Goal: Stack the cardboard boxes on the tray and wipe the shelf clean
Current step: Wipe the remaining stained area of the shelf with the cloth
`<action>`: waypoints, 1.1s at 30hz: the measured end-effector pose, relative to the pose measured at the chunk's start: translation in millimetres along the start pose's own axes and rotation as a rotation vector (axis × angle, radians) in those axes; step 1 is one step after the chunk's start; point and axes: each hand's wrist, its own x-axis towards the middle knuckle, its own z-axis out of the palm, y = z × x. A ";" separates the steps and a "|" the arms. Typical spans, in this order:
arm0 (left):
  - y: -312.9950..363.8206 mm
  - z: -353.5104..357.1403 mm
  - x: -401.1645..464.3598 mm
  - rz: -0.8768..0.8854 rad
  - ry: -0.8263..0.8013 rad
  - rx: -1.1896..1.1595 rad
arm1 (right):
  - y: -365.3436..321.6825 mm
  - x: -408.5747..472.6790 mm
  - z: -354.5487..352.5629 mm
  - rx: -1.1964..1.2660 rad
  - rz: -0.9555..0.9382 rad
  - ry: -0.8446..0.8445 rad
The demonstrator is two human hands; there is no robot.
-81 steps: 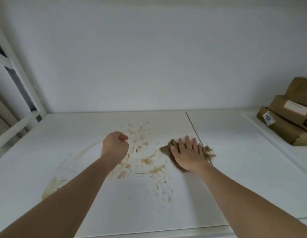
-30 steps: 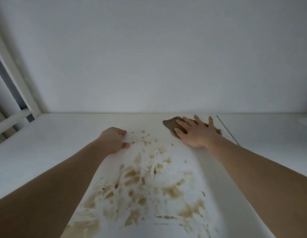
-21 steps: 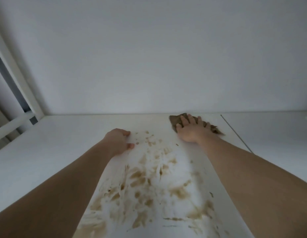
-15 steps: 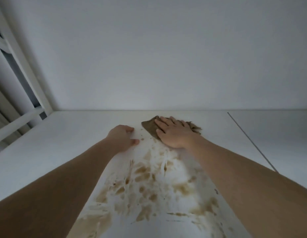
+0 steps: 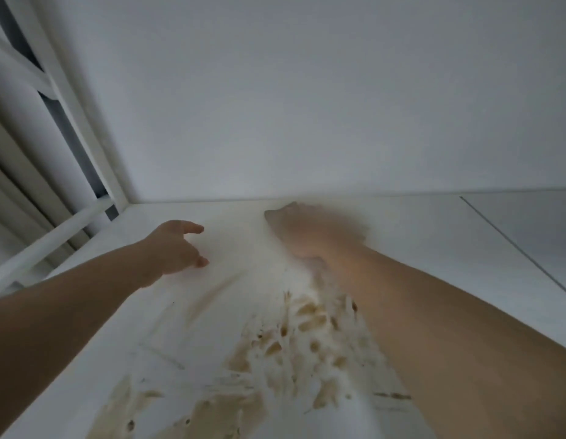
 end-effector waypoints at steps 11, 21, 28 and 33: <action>-63.0 -46.1 14.8 -0.130 -0.163 0.170 | 26.9 0.2 -9.3 -0.012 0.339 0.027; -99.3 -48.8 18.7 -0.029 -0.219 0.372 | -86.2 13.5 10.8 -0.054 -0.174 -0.012; -110.9 -58.7 16.5 0.059 -0.304 0.200 | -63.9 28.6 5.8 -0.025 0.234 0.048; -112.1 -57.1 22.5 0.045 -0.283 0.213 | -151.6 40.6 23.8 -0.025 0.014 0.038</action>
